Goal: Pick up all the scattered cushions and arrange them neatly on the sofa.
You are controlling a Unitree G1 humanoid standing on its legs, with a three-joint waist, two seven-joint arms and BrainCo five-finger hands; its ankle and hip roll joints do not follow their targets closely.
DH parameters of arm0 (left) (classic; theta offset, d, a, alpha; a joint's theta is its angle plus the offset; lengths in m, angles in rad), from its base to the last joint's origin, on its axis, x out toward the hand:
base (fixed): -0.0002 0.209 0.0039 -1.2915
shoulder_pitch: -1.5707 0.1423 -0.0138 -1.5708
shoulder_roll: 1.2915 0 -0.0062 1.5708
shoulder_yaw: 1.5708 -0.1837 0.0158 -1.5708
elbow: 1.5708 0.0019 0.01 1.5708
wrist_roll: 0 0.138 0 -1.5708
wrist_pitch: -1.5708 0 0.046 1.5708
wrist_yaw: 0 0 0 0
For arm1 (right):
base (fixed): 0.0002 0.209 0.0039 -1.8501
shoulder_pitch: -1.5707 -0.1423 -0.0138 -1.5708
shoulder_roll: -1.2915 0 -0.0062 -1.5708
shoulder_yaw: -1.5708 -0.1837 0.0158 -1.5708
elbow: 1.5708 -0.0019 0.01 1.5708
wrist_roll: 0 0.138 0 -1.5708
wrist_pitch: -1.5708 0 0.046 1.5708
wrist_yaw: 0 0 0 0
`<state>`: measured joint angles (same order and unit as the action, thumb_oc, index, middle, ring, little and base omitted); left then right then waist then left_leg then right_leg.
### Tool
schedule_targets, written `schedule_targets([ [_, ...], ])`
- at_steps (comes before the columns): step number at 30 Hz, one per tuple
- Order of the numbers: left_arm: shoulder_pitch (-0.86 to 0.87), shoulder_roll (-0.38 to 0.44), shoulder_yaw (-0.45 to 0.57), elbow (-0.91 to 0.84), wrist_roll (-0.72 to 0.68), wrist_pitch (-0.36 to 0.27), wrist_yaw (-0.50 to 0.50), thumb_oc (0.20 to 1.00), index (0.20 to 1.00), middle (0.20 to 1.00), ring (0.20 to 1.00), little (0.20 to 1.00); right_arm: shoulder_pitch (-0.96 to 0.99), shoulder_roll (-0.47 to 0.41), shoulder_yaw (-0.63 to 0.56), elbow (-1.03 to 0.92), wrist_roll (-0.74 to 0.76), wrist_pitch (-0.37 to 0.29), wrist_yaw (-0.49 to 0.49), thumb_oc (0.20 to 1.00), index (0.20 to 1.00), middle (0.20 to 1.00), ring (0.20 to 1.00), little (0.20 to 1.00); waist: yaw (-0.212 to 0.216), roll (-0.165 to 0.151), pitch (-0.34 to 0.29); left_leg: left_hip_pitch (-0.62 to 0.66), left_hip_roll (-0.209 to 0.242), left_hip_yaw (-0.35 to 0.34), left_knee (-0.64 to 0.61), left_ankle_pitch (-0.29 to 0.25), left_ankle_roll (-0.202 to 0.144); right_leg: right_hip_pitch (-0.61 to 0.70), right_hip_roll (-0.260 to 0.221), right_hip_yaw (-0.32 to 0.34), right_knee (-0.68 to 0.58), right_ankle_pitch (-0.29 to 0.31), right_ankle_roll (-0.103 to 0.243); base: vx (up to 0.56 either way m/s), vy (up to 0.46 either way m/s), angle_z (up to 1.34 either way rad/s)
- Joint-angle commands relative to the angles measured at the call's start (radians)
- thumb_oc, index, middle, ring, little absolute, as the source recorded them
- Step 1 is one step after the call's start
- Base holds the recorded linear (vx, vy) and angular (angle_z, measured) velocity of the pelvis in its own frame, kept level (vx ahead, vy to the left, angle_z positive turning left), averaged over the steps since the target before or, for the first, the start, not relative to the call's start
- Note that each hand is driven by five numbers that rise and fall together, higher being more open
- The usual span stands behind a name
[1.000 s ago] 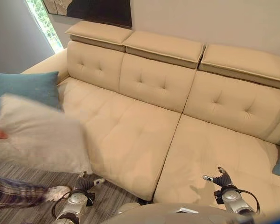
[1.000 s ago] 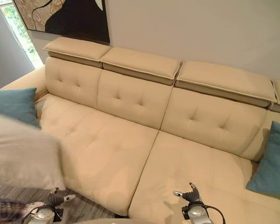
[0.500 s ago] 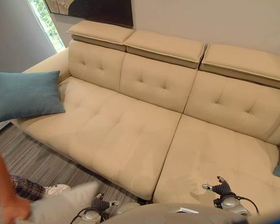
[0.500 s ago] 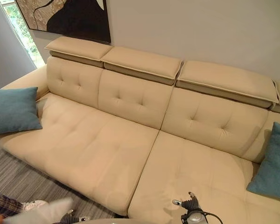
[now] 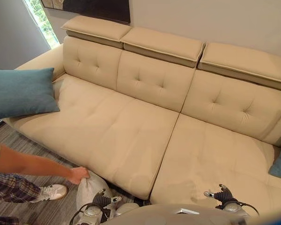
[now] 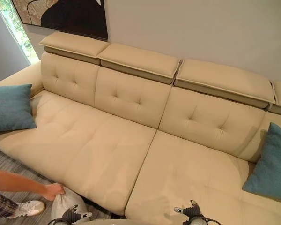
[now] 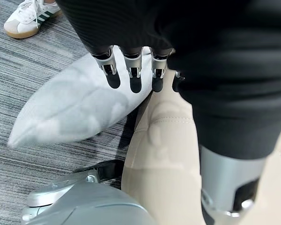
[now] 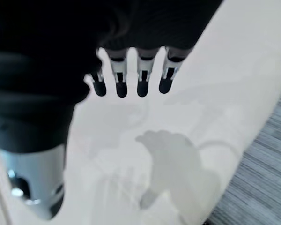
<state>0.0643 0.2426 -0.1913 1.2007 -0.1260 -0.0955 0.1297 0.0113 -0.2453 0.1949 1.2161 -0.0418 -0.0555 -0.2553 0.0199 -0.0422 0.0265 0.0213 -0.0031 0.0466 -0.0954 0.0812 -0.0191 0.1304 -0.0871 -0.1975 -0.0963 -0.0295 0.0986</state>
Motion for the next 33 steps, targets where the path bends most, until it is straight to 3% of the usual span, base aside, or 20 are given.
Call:
schedule_targets([
  [1, -0.061, -0.013, -0.003, 0.053, 0.032, -0.015, -0.001, 1.000, 1.000, 1.000, 1.000, 1.000, -0.042, -0.008, 0.018, 0.017, 0.013, -0.007, -0.006, 1.000, 1.000, 1.000, 1.000, 1.000, 0.022, -0.008, 0.004, 0.043, 0.003, -0.007, 0.008, -0.114, -0.029, -0.070, -0.017, -0.032, 0.009, 0.061, 0.075, 0.00, 0.000, 0.00],
  [15, -0.070, -0.005, -0.002, 0.052, 0.027, -0.012, -0.002, 1.000, 1.000, 1.000, 1.000, 1.000, -0.042, -0.010, 0.026, 0.005, 0.013, -0.006, -0.002, 1.000, 1.000, 1.000, 1.000, 1.000, 0.017, -0.011, 0.016, 0.037, 0.016, -0.028, 0.008, -0.107, -0.039, -0.070, 0.001, -0.029, 0.009, 0.044, 0.062, -0.02, -0.037, 0.01],
  [22, -0.114, -0.011, -0.029, 0.032, 0.015, -0.026, 0.009, 1.000, 1.000, 1.000, 1.000, 1.000, -0.053, -0.039, 0.033, 0.038, -0.001, -0.001, -0.012, 1.000, 1.000, 1.000, 1.000, 1.000, 0.022, -0.014, 0.057, -0.120, 0.000, -0.085, 0.096, -0.082, -0.043, -0.159, 0.006, -0.032, 0.009, 0.063, 0.053, -0.16, -0.027, 0.49],
  [23, -0.119, -0.014, -0.032, 0.033, 0.014, -0.028, 0.008, 1.000, 1.000, 1.000, 1.000, 1.000, -0.057, -0.045, 0.030, 0.038, -0.002, 0.000, -0.011, 1.000, 1.000, 1.000, 1.000, 1.000, 0.023, -0.017, 0.069, -0.141, -0.007, -0.079, 0.130, -0.092, -0.043, -0.170, -0.004, -0.038, 0.009, 0.071, 0.053, -0.30, 0.051, 0.66],
  [24, -0.123, -0.018, -0.030, 0.038, 0.013, -0.030, 0.007, 1.000, 1.000, 1.000, 1.000, 1.000, -0.068, -0.055, 0.022, 0.038, 0.000, 0.001, -0.012, 1.000, 1.000, 1.000, 1.000, 1.000, 0.016, -0.029, 0.080, -0.153, -0.021, -0.063, 0.206, -0.147, -0.039, -0.198, -0.031, -0.059, 0.009, 0.092, 0.054, -0.30, 0.075, 0.66],
  [27, -0.117, -0.029, -0.017, 0.051, 0.014, -0.031, 0.005, 1.000, 1.000, 1.000, 1.000, 1.000, -0.075, -0.057, 0.016, 0.039, 0.002, -0.001, -0.009, 1.000, 1.000, 1.000, 1.000, 1.000, 0.004, -0.033, 0.089, -0.113, -0.011, -0.024, 0.280, -0.224, -0.037, -0.210, -0.051, -0.087, 0.009, 0.102, 0.050, -0.16, 0.096, 0.47],
  [29, -0.102, -0.035, -0.008, 0.064, 0.022, -0.025, -0.002, 1.000, 1.000, 1.000, 1.000, 1.000, -0.073, -0.054, 0.013, 0.044, -0.002, 0.002, 0.000, 1.000, 1.000, 1.000, 1.000, 1.000, -0.012, -0.019, 0.070, -0.048, 0.005, 0.002, 0.222, -0.221, -0.036, -0.223, -0.060, -0.113, 0.009, 0.116, 0.056, -0.04, 0.192, 0.43],
  [33, -0.096, -0.027, 0.006, 0.078, 0.034, -0.021, -0.002, 1.000, 1.000, 1.000, 1.000, 1.000, -0.088, -0.048, 0.021, 0.043, -0.023, 0.011, 0.006, 1.000, 1.000, 1.000, 1.000, 1.000, -0.009, -0.011, 0.078, -0.008, -0.025, 0.005, 0.122, -0.203, -0.019, -0.257, -0.092, -0.120, 0.023, 0.162, 0.082, -0.08, 0.233, 0.23],
])
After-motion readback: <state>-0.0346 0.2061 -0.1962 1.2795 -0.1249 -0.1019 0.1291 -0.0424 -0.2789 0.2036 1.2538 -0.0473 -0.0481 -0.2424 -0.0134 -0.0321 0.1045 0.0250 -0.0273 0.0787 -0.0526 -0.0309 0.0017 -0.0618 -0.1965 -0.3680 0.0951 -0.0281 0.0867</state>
